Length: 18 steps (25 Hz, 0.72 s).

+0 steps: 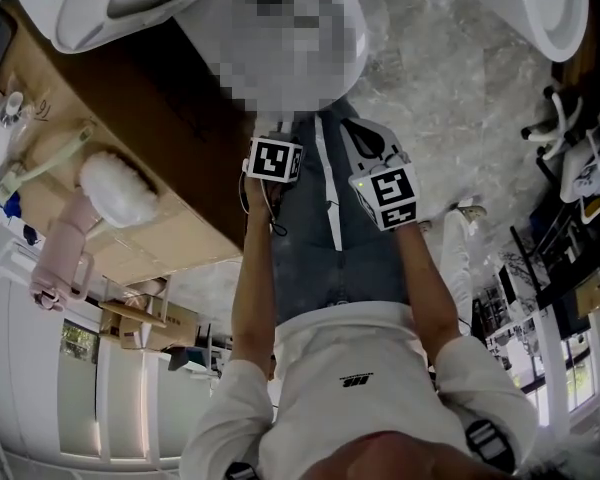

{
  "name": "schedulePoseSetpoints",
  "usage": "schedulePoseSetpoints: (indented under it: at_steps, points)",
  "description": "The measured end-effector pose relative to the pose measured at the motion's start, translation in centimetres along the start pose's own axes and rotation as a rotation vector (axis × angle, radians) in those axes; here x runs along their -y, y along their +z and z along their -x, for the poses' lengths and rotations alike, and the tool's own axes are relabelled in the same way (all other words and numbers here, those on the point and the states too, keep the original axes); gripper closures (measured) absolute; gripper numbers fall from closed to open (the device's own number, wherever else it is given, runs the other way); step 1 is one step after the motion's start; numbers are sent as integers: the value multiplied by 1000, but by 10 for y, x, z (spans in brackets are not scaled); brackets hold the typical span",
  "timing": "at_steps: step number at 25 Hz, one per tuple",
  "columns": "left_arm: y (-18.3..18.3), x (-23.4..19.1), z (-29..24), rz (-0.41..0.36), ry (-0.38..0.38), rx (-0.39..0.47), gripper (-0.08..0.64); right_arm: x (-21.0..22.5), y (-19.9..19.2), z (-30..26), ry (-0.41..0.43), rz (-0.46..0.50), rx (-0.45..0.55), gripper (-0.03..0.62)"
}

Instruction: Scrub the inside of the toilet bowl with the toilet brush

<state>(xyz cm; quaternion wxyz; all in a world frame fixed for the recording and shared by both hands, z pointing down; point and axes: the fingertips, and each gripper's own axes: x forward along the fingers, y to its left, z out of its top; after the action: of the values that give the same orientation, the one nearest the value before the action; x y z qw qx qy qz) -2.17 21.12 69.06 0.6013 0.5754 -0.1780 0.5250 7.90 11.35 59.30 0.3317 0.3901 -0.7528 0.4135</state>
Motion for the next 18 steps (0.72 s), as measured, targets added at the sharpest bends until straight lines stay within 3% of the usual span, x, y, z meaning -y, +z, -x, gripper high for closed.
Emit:
schedulePoseSetpoints:
  at_steps: [14,18]
  points:
    - [-4,5,-36,29,-17,-163,308,19,7,-8,20,7,-18,597]
    - [-8,8,-44,8,-27,-210,308,20,8,-11,29,6,-23,597]
